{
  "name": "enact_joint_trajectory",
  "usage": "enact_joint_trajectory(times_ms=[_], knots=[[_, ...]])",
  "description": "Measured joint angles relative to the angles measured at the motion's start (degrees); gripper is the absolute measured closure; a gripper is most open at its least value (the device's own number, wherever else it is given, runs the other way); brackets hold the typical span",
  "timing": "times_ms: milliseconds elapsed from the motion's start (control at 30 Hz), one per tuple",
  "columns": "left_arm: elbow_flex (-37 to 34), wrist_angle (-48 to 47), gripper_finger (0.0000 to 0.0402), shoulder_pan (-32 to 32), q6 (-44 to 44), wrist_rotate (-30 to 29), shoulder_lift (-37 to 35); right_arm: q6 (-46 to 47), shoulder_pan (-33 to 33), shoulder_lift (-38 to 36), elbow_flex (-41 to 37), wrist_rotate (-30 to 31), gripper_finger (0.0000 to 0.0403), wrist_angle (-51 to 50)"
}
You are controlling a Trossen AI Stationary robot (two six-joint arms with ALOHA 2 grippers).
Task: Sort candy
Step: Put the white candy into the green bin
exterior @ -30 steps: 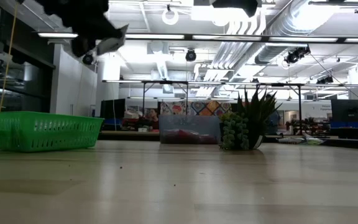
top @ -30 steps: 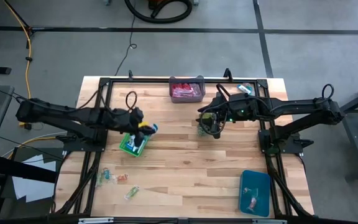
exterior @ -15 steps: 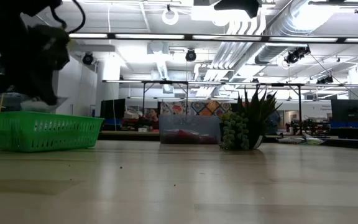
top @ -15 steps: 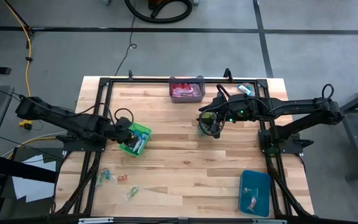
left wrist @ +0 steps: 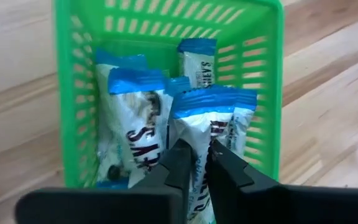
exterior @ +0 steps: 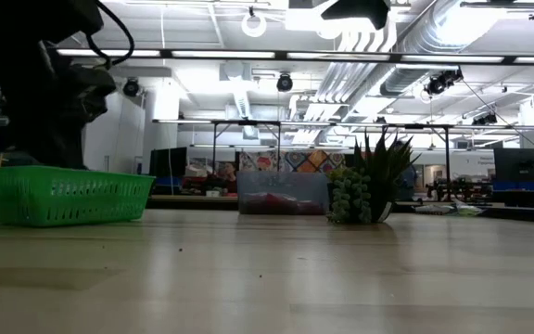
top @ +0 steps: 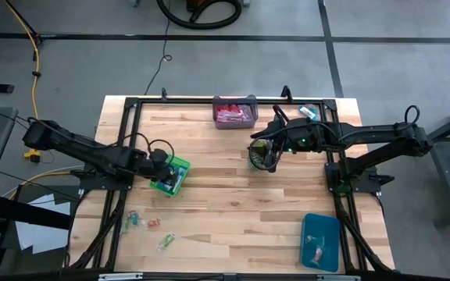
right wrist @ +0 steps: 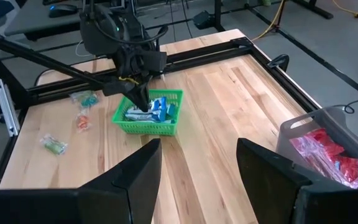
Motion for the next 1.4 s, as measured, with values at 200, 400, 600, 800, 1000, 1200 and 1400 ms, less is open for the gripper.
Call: enact_joint_trajectory(times_ms=[200,400,600,800,1000,1200,1400], knots=[[0.25,0.24,0.0305,0.01,3.57,1.48,-0.48,0.10,0.00,0.00,0.00,-0.02,0.0199,-0.22],[4.04,-3.73,0.0246,0.00,8.70,3.11,-1.85,0.16,0.02,0.00,0.00,-0.11,0.0199,-0.22],[12.03,-9.66,0.0225,1.88,14.84,2.97,-4.76,1.29,0.02,0.00,0.00,-0.13,0.0199,-0.22],[20.65,-0.83,0.0225,5.02,31.04,-5.87,-5.74,4.92,0.02,0.00,0.00,-0.13,0.0199,-0.07],[21.53,31.38,0.0225,8.14,57.07,-7.17,-4.91,7.55,0.02,0.00,0.00,-0.14,0.0199,0.00],[21.53,45.24,0.0225,13.23,62.50,2.46,-2.77,8.93,0.02,0.00,0.00,-0.13,0.0199,0.02],[21.49,43.10,0.0225,14.71,65.47,8.32,-0.67,8.75,0.02,0.00,0.00,-0.54,0.0199,2.39]])
